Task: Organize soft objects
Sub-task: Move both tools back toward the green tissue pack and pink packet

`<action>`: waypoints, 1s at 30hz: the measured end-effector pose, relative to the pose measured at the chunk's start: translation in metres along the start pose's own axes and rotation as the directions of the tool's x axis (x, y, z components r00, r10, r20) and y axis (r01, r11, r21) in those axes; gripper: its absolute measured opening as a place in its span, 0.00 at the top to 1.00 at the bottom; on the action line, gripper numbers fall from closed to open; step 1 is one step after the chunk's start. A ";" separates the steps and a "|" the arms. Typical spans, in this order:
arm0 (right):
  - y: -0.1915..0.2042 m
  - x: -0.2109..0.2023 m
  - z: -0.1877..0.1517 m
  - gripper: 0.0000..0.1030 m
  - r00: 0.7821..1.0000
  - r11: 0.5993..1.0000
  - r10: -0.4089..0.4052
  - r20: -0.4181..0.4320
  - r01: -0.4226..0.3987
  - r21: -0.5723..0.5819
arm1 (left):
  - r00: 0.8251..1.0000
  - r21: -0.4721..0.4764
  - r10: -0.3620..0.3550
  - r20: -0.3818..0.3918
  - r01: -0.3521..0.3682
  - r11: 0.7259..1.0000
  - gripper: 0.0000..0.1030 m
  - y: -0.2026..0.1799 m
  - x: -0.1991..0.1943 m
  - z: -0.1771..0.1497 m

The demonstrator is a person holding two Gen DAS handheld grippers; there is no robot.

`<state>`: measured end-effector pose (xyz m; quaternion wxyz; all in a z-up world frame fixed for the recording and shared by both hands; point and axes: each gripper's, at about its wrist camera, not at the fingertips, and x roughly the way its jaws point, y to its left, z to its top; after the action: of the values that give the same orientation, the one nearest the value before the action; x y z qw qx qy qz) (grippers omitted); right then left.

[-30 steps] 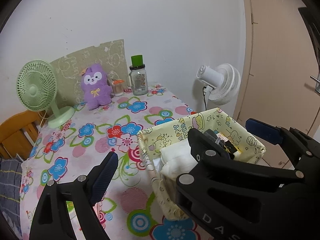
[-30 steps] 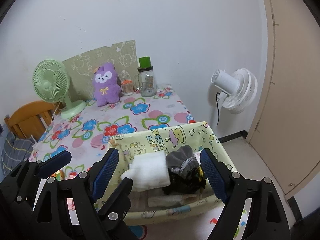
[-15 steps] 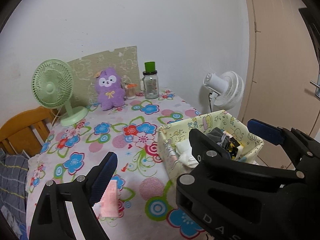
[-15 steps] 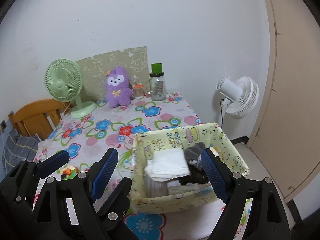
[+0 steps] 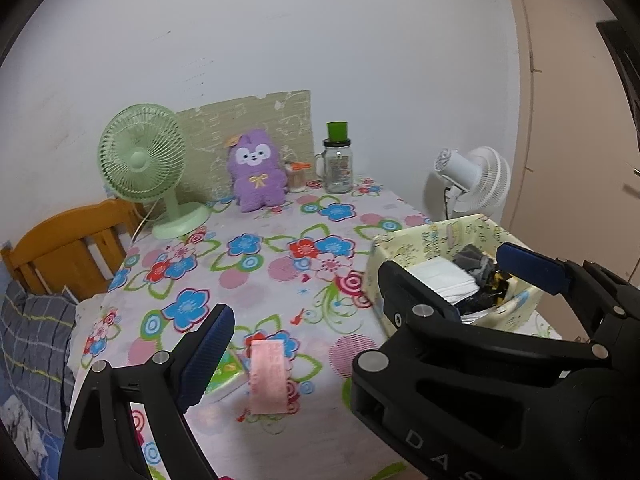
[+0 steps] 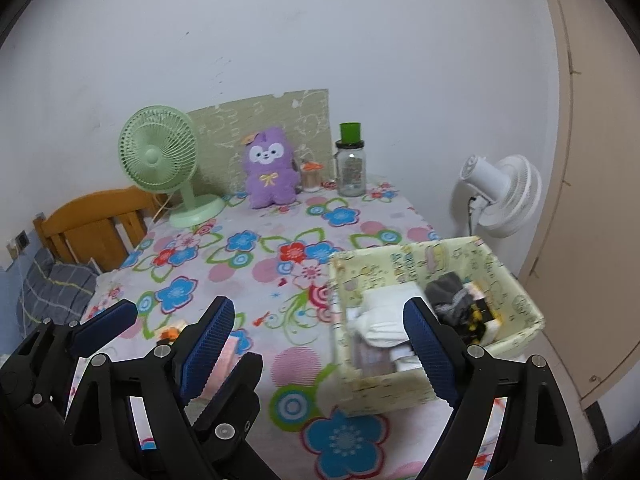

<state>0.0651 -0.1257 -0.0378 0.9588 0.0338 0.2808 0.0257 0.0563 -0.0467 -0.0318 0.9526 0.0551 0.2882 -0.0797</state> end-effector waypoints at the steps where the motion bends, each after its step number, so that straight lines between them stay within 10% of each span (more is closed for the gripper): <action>1: 0.003 0.002 -0.001 0.14 1.000 1.000 0.005 -0.004 -0.005 0.000 | 1.000 -0.004 0.003 -0.003 -0.003 1.000 0.10 0.003 0.001 -0.002; 30: 0.072 0.075 -0.030 0.14 0.989 0.994 0.064 -0.134 -0.074 -0.076 | 0.987 -0.123 0.071 -0.144 -0.089 0.988 0.10 0.079 0.051 -0.045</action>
<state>0.1103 -0.0473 -0.0975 0.9374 0.0031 0.3406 0.0723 0.0882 0.0316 -0.0932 0.9342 0.0101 0.3561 -0.0183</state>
